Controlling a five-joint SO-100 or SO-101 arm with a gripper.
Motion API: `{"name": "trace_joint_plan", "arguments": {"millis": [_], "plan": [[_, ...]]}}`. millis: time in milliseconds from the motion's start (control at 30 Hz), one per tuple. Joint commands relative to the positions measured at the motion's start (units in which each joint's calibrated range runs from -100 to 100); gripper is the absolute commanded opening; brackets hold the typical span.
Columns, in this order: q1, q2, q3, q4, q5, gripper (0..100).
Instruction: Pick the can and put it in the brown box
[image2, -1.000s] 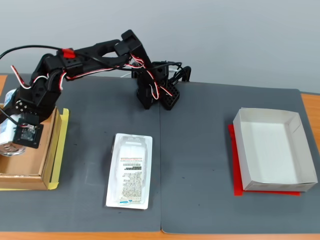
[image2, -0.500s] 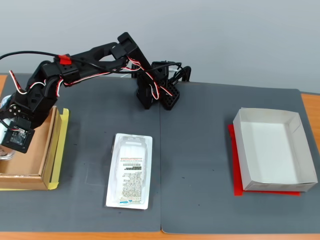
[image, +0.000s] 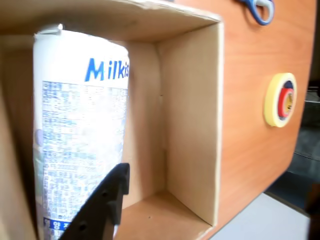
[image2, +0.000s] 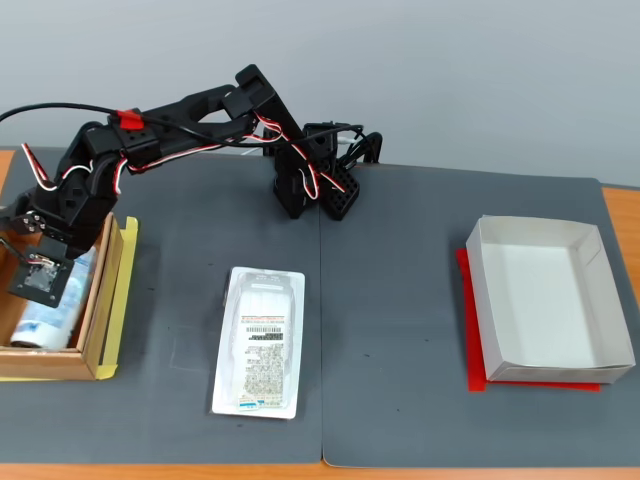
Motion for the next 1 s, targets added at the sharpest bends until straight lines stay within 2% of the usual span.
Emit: {"name": "trace_joint_plan", "arguments": {"millis": [0,200,300,467,600,967], "plan": [[-1.0,-3.3,-2.5,2.0,-0.6,28],[-3.3,-9.8,-2.7,6.7,-9.0,7],[-4.8,-14.0,-2.7,8.6,-12.9,1],[-7.0,-21.5,-2.1,8.6,-18.3,1],[-9.7,-29.1,-2.5,10.5,-25.6,2],[-20.0,-42.9,-1.9,10.6,-35.5,1]]}}
